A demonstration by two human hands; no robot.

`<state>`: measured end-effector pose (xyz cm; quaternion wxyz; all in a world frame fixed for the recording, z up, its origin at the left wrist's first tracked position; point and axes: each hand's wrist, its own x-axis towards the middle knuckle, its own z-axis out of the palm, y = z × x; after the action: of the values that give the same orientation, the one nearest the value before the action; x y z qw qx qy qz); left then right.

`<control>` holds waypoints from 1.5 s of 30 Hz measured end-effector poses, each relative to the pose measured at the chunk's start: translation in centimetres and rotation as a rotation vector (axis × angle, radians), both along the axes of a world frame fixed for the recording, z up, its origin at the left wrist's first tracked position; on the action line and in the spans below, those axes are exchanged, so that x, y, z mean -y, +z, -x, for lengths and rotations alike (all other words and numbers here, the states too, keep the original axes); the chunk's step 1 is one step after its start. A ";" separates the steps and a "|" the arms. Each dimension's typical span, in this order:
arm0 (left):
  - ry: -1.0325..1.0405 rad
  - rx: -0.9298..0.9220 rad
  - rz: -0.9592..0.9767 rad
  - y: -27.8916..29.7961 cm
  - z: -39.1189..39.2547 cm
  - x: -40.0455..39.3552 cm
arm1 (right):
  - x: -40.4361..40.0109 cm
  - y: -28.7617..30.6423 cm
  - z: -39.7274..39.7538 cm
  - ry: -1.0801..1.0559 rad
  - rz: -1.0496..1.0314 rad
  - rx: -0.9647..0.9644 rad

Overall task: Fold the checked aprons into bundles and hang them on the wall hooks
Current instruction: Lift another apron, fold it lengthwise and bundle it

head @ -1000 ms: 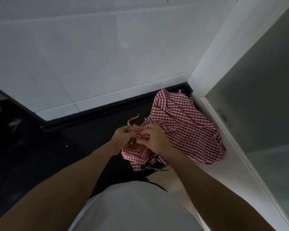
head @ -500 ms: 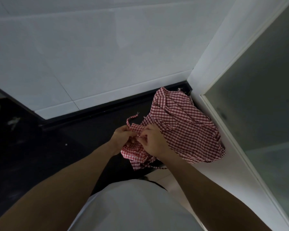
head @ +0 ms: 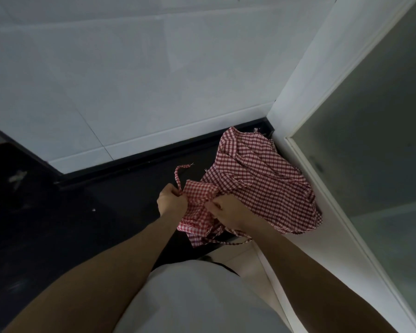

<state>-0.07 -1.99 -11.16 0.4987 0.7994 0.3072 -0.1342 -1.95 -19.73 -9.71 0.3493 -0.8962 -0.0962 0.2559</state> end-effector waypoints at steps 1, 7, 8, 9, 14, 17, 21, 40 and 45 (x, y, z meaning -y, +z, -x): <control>0.013 -0.002 -0.002 -0.1 0.0 -0.1 | 0.2 0.1 0.1 -0.003 0.005 -0.036; 0.087 -0.066 0.006 -0.9 0.7 -1.3 | 2.6 -0.6 0.6 -0.069 0.021 -0.187; 0.106 -0.079 0.009 -1.0 0.8 -1.6 | 3.0 -0.8 0.7 -0.085 0.023 -0.190; 0.125 -0.088 0.014 -1.1 0.8 -1.8 | 3.3 -0.9 0.8 -0.097 0.021 -0.187; 0.233 -0.129 0.064 -0.8 0.5 -2.6 | 4.8 -1.2 0.9 -0.173 0.035 -0.165; 0.306 -0.154 0.074 -0.6 0.4 -3.1 | 5.5 -0.9 0.7 -0.160 0.066 -0.162; 0.351 -0.179 0.089 -0.3 0.2 -3.6 | 5.5 -1.0 0.5 -0.152 0.109 -0.198; -0.203 0.295 0.277 3.4 -0.7 -0.6 | 0.1 2.6 -1.0 -0.595 -0.604 0.013; -0.283 0.245 0.355 4.3 -0.8 0.5 | -1.2 2.2 -1.2 -0.580 -0.609 -0.067</control>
<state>0.72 -2.47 -6.89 0.6409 0.7446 0.1012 -0.1567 -0.79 -18.50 -7.49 0.6590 -0.7330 0.1003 0.1356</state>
